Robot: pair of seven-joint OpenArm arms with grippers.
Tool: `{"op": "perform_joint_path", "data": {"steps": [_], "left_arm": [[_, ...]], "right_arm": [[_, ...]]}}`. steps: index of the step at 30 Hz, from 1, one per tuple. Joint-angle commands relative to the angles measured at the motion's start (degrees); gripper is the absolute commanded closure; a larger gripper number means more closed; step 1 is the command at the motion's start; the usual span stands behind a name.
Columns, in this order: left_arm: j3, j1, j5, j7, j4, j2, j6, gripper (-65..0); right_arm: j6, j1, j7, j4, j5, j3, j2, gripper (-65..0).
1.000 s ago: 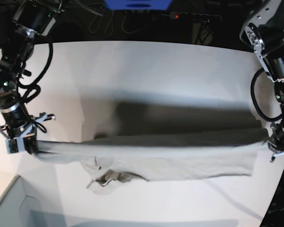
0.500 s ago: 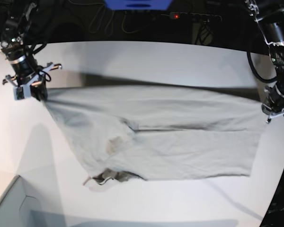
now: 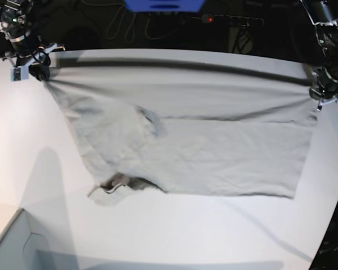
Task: Layout the t-shirt on the table in an organized manner, then fold the t-shirt properly
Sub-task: 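Lift the shirt edge with both grippers and pull it taut, then release the shirt edge and move both grippers toward the hem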
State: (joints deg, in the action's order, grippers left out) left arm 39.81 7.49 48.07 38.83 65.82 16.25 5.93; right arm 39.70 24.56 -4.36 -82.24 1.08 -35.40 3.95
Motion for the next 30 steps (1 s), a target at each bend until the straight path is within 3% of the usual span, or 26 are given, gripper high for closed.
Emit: {"op": "perform_joint_path", "data": {"steps": [1, 6, 17, 20, 24, 28, 30], "left_arm": [[0.67, 0.21, 0.32, -1.42, 2.18, 1.11, -0.09, -0.1], [0.76, 2.67, 0.32, -1.77, 5.61, -0.73, -0.09, -0.1], [0.85, 2.23, 0.41, -1.42, 5.43, -0.47, -0.18, -0.6], [0.76, 2.23, 0.41, -1.33, 6.05, -0.38, -0.18, -1.2], [0.76, 2.49, 0.41, -1.25, 8.60, -0.65, -0.18, -11.4], [0.85, 3.63, 0.41, -0.54, 12.38, -0.73, -0.09, -25.1], [0.93, 4.25, 0.41, 0.60, 14.57, -0.73, -0.09, -29.0]], "right_arm": [[0.30, 0.81, 2.12, -0.71, -0.69, -0.43, 0.76, 0.0], [0.30, 2.30, 2.65, -0.71, -0.69, -0.43, 0.49, 0.0], [0.30, 3.53, 2.47, 0.08, -0.69, -0.34, 0.49, 0.0], [0.30, 3.44, 2.47, 0.08, -0.69, -0.34, 0.49, -5.4], [0.30, 3.44, 2.56, -0.53, -0.69, -0.78, 0.49, -15.6], [0.30, 3.36, 2.65, -1.59, -0.69, -0.95, 0.49, -17.7], [0.30, 3.27, 2.65, -2.55, -0.69, -1.04, 0.49, -17.7]]}}
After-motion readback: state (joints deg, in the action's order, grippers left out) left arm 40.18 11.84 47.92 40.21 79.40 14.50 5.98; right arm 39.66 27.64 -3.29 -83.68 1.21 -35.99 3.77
